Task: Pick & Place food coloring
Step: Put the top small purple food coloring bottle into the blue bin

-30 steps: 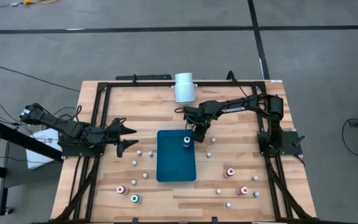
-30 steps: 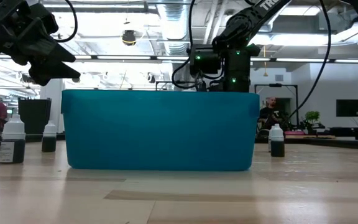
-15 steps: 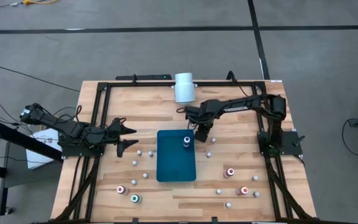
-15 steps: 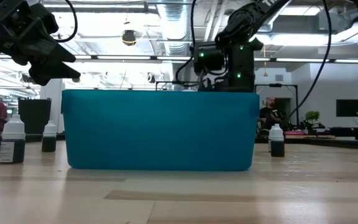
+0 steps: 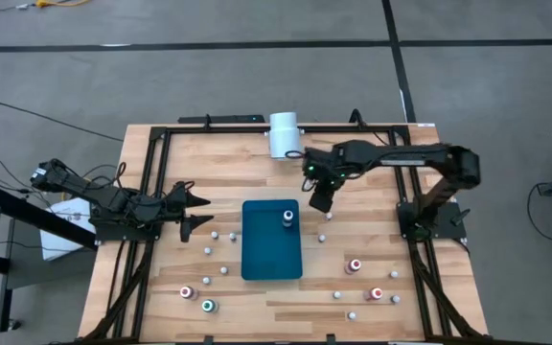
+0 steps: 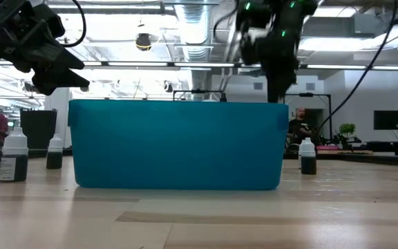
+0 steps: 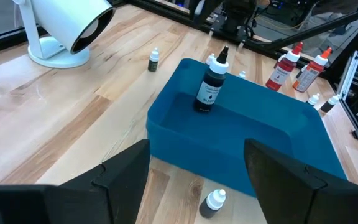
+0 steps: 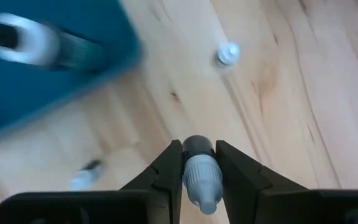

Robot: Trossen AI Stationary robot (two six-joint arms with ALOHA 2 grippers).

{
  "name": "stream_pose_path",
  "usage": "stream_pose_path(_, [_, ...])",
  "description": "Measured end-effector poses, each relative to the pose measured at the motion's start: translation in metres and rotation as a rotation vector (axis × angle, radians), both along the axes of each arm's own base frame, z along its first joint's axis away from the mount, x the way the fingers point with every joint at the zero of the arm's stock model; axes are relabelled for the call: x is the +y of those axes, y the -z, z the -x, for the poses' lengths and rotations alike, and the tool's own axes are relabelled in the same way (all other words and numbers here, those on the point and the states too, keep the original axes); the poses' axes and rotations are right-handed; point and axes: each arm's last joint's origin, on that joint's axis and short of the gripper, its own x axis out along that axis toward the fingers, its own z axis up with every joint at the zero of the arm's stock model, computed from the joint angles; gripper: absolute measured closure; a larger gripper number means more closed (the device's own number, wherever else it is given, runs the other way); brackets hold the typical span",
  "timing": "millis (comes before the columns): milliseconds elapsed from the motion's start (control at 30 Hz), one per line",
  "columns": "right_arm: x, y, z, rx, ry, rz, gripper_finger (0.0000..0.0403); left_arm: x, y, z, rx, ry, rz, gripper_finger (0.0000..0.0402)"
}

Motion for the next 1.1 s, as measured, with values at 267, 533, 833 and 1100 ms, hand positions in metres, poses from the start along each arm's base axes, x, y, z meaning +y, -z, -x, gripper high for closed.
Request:
stream_pose_path(267, [0.020, -0.054, 0.018, -0.304, -0.083, -0.002, 0.0326, 0.000, 0.000, 0.000, 0.000, 0.000, 0.000, 0.0149])
stream_pose_path(533, [0.048, -0.086, 0.020, -0.563, -0.182, 0.009, 0.0326, 0.000, 0.000, 0.000, 0.000, -0.001, 0.000, 0.0149])
stream_pose_path(833, [0.080, -0.100, 0.012, -0.736, -0.276, -0.046, 0.0326, 0.000, 0.000, 0.000, 0.000, 0.001, 0.000, 0.0149])
stream_pose_path(1100, [0.104, -0.118, 0.006, -0.950, -0.401, -0.132, 0.0326, 0.000, 0.000, 0.000, 0.001, 0.002, 0.000, 0.0149])
